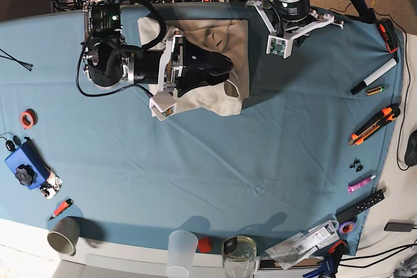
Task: Fold the T-shirt properly
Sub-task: 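Flatten and tuck the folded stack with the right gripper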
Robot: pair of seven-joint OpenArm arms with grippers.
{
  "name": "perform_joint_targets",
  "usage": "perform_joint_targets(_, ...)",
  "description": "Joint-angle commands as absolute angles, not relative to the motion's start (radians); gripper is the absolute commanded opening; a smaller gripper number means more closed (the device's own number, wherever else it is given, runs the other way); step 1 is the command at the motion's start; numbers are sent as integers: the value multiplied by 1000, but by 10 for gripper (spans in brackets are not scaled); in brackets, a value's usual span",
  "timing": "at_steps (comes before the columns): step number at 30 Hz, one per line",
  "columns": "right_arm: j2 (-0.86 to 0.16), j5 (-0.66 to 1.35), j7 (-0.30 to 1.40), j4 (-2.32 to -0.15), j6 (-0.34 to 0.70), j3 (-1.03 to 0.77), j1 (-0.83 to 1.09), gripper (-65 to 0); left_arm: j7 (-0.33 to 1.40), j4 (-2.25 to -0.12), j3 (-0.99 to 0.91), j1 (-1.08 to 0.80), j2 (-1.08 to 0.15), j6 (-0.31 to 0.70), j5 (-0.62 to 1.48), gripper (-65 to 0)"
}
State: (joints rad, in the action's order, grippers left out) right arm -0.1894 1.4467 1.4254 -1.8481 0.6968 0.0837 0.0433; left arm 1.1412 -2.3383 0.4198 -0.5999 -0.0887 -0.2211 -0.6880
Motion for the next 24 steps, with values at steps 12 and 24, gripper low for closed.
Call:
perform_joint_targets(12, -194, 1170, 1396, -1883, 698, -248, -80, -650, 1127, -2356, 423, -611, -83, -229, -703, -650)
perform_joint_targets(24, -213, 862, 1396, -1707, 698, -19, -80, -650, 1130, -2356, 423, -615, -83, -228, -712, -650)
